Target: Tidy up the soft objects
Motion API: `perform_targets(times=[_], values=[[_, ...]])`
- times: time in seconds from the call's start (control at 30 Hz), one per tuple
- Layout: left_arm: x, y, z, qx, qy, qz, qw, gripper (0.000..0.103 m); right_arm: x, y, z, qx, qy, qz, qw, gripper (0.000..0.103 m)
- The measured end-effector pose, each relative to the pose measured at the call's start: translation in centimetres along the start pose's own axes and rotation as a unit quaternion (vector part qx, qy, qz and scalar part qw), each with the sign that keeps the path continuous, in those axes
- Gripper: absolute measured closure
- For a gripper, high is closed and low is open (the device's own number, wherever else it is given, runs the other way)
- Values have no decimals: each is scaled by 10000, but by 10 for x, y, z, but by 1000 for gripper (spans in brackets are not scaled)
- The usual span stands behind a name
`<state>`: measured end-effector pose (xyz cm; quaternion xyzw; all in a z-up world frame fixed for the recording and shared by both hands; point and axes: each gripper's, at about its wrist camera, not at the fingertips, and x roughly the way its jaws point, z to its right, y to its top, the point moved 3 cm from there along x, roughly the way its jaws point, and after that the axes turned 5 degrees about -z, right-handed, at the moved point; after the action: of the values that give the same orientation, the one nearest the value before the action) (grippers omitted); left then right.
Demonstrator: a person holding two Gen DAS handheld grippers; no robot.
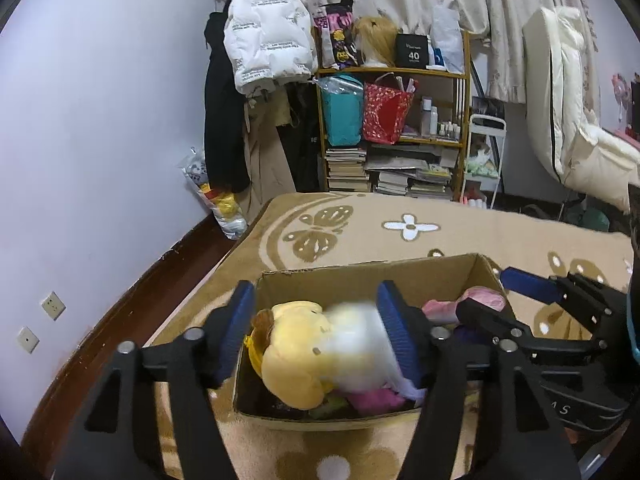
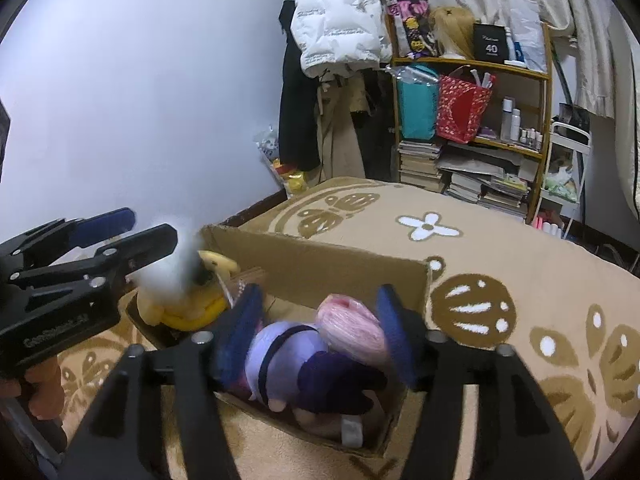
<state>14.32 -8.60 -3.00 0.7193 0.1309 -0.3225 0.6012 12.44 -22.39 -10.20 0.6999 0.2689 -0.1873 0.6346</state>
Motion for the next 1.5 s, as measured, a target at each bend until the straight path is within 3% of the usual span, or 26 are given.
perform_targets(times=[0.17,0.23,0.43,0.63,1.0,1.5], values=[[-7,-1,-11,-165,105,-1,9998,17,-5,-2,-1,5,2,-53,10000,33],[-10,-2,-16,-209,234,48,9995,10,-7,-3,-2,5,2,-67,10000,26],[-29,-8,-28,-475,420,190,9978,1,-18,-8,-7,-24,-73,-103,9999,15],[-50,-12,-35,-605,473,290,9966,1,-38,-11,-7,131,-140,-20,9998,0],[-92,-19,-30,-248,693,360,9966,1,-80,-17,-5,377,-178,133,9990,0],[-149,-44,-40,-430,554,460,9965,1,-132,-35,-10,597,-117,419,9973,0]])
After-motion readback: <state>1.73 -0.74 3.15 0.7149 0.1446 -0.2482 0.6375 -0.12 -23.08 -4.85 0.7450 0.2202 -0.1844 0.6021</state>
